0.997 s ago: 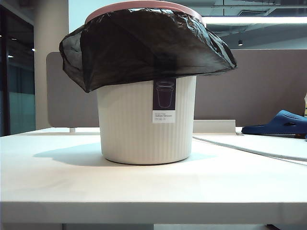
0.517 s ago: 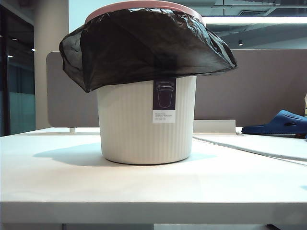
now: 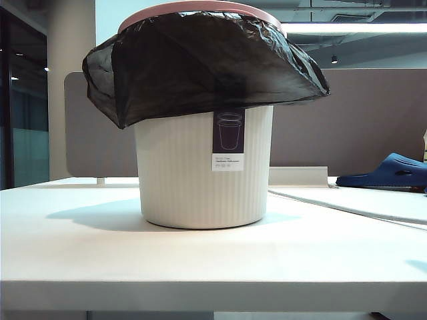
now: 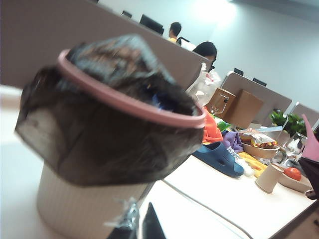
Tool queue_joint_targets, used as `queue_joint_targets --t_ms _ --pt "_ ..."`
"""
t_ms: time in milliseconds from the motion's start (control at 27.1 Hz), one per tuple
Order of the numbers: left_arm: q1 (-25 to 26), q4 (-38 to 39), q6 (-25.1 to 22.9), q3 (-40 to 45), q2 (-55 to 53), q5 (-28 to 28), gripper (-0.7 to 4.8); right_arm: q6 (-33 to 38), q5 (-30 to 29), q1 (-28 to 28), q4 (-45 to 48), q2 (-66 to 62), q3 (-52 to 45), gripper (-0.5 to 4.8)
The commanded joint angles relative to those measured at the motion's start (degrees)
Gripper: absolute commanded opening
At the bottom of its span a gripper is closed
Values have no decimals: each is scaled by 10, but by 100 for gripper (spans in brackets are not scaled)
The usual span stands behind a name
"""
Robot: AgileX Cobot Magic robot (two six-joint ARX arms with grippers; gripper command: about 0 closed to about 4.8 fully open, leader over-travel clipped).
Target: Open the ring lid of the trash can, pull out the black garbage bag inside, and place it on the table.
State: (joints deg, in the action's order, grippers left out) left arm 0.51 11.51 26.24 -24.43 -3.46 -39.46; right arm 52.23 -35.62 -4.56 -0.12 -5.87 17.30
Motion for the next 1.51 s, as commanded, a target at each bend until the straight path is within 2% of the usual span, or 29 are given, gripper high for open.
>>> queue_joint_targets --t_ms 37,332,406,517,664,738,960,1070,1255,1366,1513 --pt "-2 31 -55 -57 -21 -9 21 -13 -39 1 -2 -30 31 -6" --pt "-39 32 -89 -163 -109 -23 21 -12 -76 2 0 -106 108 -6" --pt "-58 31 -90 -185 -139 -33 21 -12 -81 11 2 -130 126 -6" --pt "-95 47 -129 -218 -191 -37 21 -13 -85 47 9 -186 154 -6" --pt "-123 96 -178 -250 -231 3 26 -12 -75 113 51 -245 167 -6" --pt "-134 106 -192 -257 -245 21 28 -12 -47 150 75 -269 168 -6" --pt "-167 122 -195 -259 -299 38 35 -12 67 299 154 -365 168 -6" --pt "-195 145 -199 -259 -336 45 63 -11 105 355 191 -421 174 -6" --pt "-255 163 -214 -259 -385 119 67 16 137 405 258 -517 196 -6" --pt "-296 156 -232 -259 -405 170 67 36 141 407 287 -563 212 -6" --pt "-345 140 -251 -259 -424 266 67 49 152 407 290 -604 236 -5"
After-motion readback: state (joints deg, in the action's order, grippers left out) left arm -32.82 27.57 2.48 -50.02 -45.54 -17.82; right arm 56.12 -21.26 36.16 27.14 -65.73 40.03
